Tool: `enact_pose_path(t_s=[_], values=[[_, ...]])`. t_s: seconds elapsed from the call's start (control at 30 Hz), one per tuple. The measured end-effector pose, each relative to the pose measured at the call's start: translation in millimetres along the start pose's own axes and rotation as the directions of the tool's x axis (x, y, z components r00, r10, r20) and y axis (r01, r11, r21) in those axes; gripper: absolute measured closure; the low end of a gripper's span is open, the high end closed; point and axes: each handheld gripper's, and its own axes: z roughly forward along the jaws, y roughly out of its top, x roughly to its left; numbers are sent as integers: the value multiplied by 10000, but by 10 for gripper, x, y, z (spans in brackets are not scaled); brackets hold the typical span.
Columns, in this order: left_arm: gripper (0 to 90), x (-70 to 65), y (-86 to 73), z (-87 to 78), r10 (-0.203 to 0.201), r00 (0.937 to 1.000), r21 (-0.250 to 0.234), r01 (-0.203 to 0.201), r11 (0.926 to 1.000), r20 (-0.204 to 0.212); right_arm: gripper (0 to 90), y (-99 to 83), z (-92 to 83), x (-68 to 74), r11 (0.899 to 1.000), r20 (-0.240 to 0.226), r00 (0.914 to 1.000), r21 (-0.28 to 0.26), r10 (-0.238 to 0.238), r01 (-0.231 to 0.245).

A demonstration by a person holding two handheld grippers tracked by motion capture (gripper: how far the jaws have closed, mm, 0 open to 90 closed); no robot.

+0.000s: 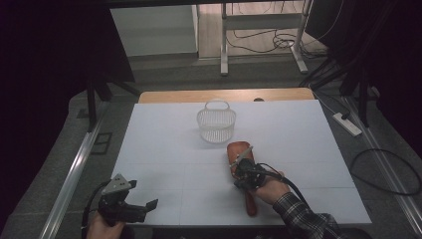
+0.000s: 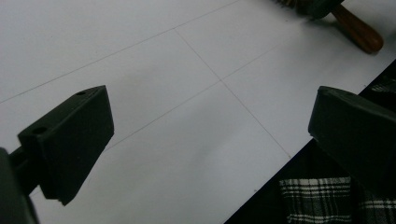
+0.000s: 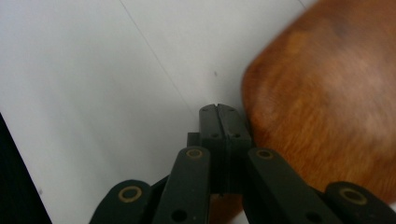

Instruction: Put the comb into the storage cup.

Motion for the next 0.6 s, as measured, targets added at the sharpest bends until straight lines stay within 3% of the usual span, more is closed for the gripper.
enact_pose_path(t_s=[0.6], values=[[13,-6,9,10,4,10000,59,-3,10000,-35,887,-383,-166,-289,9973,553,9959,115,712,-719]])
